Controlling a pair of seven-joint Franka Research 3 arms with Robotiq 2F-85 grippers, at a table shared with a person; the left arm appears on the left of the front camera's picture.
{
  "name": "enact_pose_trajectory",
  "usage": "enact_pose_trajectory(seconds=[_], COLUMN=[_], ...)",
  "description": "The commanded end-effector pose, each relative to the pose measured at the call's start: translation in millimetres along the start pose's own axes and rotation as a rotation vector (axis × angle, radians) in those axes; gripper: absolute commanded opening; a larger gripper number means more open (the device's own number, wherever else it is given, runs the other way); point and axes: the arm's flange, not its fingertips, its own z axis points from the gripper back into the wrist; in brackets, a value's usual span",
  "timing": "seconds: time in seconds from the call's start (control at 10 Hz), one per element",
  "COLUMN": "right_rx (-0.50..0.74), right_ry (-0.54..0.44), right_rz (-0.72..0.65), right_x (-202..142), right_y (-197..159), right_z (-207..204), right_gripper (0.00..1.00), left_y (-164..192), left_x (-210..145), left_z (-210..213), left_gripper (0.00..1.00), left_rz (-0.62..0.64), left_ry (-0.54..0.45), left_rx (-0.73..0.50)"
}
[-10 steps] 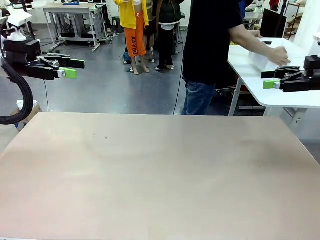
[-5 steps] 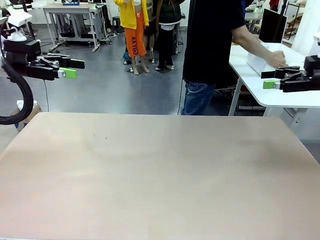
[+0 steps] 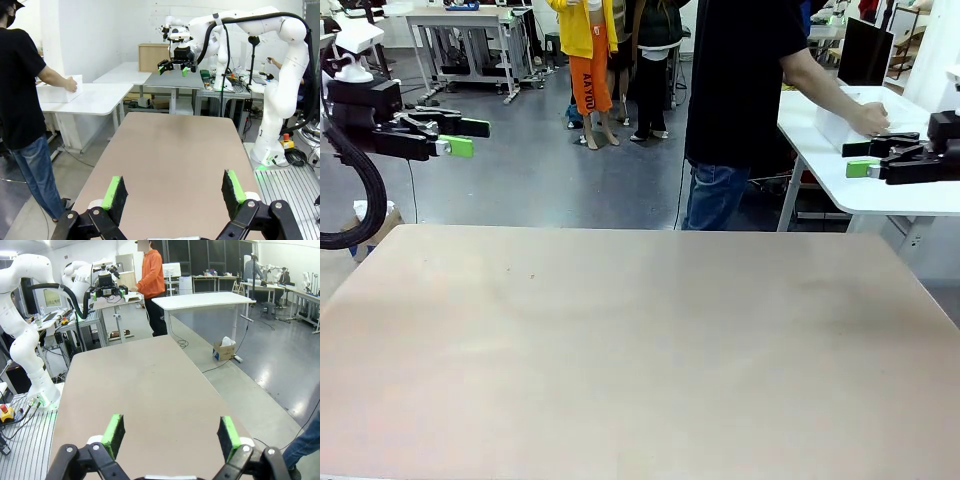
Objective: Stack the cups and store them in the basket.
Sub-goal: Place the stack of Reusable plastic cups into the Pantry Basket.
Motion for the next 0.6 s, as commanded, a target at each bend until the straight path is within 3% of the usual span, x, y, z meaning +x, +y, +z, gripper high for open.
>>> enact_pose_trajectory(seconds=[0.0,0.5], right_rx=[-0.015,-0.015], right_ry=[0.000,0.000], right_rz=[-0.019,-0.019], right_x=[4.6,4.6], right_y=[0.9,0.9], right_z=[-0.4,-0.4], right_gripper=[1.00,1.00], left_y=[0.7,0.7], left_x=[1.5,1.5], left_z=[0.5,0.5], left_gripper=[1.00,1.00], left_rz=[0.008,0.008], left_ry=[0.007,0.007], left_rx=[0.003,0.003])
